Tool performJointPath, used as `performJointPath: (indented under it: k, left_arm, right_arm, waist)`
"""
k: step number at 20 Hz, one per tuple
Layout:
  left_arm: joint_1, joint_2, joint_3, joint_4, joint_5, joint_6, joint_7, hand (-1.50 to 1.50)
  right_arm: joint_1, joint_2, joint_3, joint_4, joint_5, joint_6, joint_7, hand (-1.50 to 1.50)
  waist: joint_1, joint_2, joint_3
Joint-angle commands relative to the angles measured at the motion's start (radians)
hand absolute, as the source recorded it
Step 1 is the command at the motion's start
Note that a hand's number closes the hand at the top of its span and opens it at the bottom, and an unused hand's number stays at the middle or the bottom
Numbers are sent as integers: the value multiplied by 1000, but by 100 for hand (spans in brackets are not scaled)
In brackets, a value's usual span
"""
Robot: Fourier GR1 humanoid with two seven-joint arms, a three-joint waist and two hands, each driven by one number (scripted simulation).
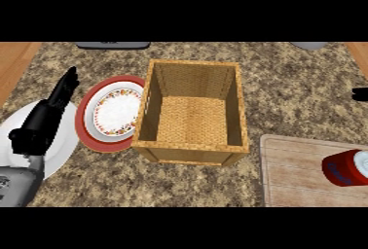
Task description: Pick the can from the cutting board and place it in the basket
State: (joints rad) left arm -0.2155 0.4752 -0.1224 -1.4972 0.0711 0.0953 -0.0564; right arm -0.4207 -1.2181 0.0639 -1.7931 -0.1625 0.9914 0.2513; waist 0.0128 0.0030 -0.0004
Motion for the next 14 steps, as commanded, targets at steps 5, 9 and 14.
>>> performJointPath:
  k: [5, 9, 14]
  left_arm:
    - [30, 3, 44, -50, -10, -40, 22, 0]
    - [-29, -25, 56, 3, -22, -49, 52, 0]
    - [-11, -43, 61, -28, -43, -46, 69, 0]
  right_arm:
    - [-12, 171, 98, 78, 291, 30, -88, -150]
    - [43, 150, 95, 42, 401, 60, -186, -150]
    - [90, 169, 178, 145, 619, -32, -339, -150]
  waist:
    - [5, 0, 1]
    - [-10, -2, 1]
    - [-6, -1, 1]
